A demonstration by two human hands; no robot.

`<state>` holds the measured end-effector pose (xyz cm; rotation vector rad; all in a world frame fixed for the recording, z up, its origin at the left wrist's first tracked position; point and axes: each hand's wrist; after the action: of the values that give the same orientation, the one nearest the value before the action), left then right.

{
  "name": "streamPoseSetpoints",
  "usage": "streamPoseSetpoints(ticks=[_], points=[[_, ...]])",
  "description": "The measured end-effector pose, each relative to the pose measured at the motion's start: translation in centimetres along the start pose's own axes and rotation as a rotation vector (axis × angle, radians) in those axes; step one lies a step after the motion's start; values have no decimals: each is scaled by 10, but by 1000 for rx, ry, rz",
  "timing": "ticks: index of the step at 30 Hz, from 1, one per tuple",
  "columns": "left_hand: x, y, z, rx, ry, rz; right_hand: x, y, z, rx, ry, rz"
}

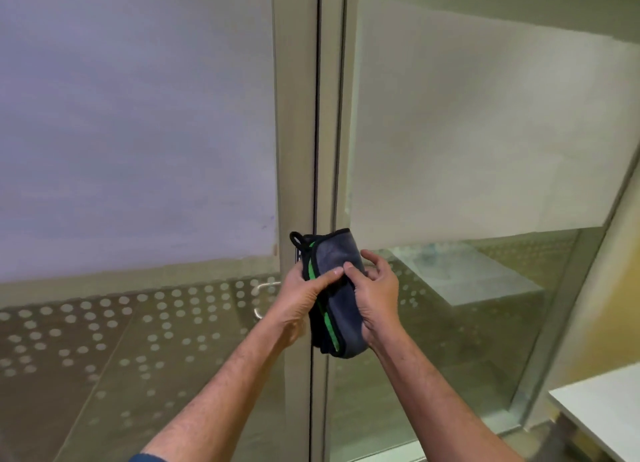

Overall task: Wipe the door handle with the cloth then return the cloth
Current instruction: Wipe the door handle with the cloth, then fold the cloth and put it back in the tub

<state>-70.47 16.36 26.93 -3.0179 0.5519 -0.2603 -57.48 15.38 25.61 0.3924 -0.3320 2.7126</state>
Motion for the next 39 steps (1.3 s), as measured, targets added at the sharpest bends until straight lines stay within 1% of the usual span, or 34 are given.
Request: streamPoseSetpoints(ticks=[3,6,7,9,11,13,15,18,20,21,22,24,25,26,27,29,30,31,32,33,35,36,39], points=[[25,3,1,-65,-102,109,-33,4,9,-39,-6,-84],[59,7,3,-73,-81,155,-73,11,24,-27,47,-119],[75,8,5,-63,-73,148,-87,16,29,-34,71,-128],[111,10,13,-33,-86,111,-117,29,40,-101,208,-159],[149,13,23,6,-160,64,-148,45,48,-183,395,-212],[188,17,34,60,-277,21,-181,62,55,-235,494,-264],[230,29,44,132,-451,-25,-214,77,66,-209,465,-221],[296,51,61,233,-710,11,-262,93,82,-70,269,-94],[342,62,73,232,-793,75,-297,95,94,4,192,-103],[356,65,80,226,-839,130,-309,94,98,37,164,-141],[374,69,89,233,-853,227,-329,93,103,58,141,-201],[399,72,102,259,-807,432,-369,87,112,76,71,-319],[408,70,103,241,-726,495,-388,85,115,87,45,-362],[416,67,105,228,-616,514,-405,84,117,98,26,-391],[423,62,106,222,-523,465,-421,82,118,108,6,-410],[438,48,110,227,-387,253,-446,78,118,129,-20,-436],[444,39,111,207,-371,172,-456,75,119,145,-27,-443],[450,31,112,166,-405,138,-465,72,121,160,-35,-444],[456,24,115,105,-442,169,-474,70,123,172,-51,-443],[462,18,118,21,-436,252,-481,67,124,180,-74,-438],[473,7,122,-147,-295,450,-495,62,124,183,-87,-439],[476,0,125,-208,-236,514,-500,59,123,185,-69,-448],[481,-20,135,-356,-132,624,-512,50,116,192,10,-502]])
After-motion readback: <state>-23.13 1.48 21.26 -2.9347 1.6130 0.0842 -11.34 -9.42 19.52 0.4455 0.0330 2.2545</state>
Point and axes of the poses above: each hand's wrist, its own y-axis away from the middle knuckle, its own x-axis out of the palm, z = x × y, and after that the axes turned 7 degrees about z, right-handed
